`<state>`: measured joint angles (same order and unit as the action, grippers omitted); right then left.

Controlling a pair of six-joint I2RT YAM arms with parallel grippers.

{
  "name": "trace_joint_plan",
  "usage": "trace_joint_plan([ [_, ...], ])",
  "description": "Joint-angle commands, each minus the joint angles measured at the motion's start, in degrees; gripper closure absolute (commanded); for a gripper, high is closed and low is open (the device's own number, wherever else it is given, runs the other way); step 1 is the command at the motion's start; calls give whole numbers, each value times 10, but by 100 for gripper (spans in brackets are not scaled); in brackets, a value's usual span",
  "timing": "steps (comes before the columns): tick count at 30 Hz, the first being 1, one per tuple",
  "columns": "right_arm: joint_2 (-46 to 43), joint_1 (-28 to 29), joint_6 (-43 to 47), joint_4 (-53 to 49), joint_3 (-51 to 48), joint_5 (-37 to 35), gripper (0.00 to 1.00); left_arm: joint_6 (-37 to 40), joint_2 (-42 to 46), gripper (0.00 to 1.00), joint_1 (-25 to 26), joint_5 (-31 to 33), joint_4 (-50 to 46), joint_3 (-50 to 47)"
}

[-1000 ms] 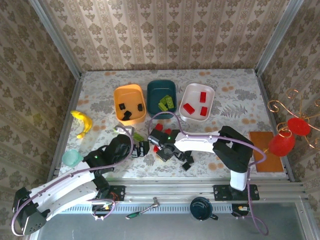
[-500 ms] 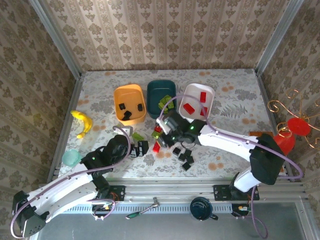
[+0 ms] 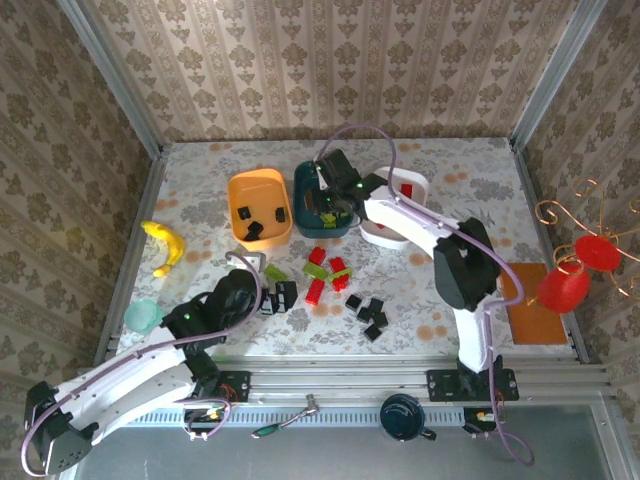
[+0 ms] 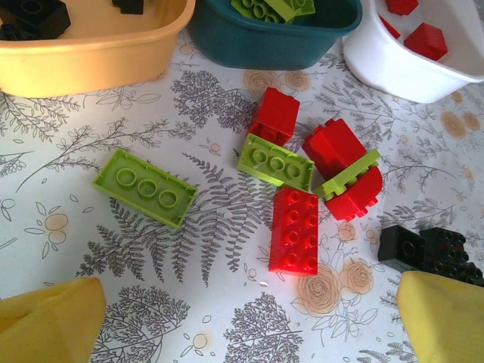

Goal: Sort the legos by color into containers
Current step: Place the lego in the container, then pick up the lego from the center of the table.

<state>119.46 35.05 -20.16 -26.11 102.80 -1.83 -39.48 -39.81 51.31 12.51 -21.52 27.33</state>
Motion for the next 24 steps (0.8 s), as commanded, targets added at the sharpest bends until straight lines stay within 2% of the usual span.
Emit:
trace_joint_plan([
  [1, 34, -2, -18, -71, 62, -45, 69, 1, -19, 0, -4, -9, -8, 8],
  [3, 53, -5, -17, -86, 93, -38, 58, 9, -43, 0, -4, -13, -4, 17],
  [5, 65, -9, -17, -101, 121, -24, 37, 20, -73, 0, -3, -20, 1, 30],
  [7, 53, -9, -15, -97, 116, -22, 29, 31, -104, 0, -3, -32, 8, 42],
  [13, -62, -8, -16, -18, -26, -21, 25, 71, -215, 3, 32, -46, 20, 93],
  [15, -102, -8, -21, 5, -82, -20, 24, 85, -264, 4, 56, -31, 15, 118],
  [18, -161, -9, -32, 41, -169, -19, 24, 98, -348, 11, 81, 0, -4, 163],
  [20, -198, -8, -38, 61, -226, -20, 23, 102, -399, 17, 88, 17, -10, 188],
  [24, -263, -9, -46, 90, -312, -21, 23, 107, -478, 21, 90, 33, -7, 219],
])
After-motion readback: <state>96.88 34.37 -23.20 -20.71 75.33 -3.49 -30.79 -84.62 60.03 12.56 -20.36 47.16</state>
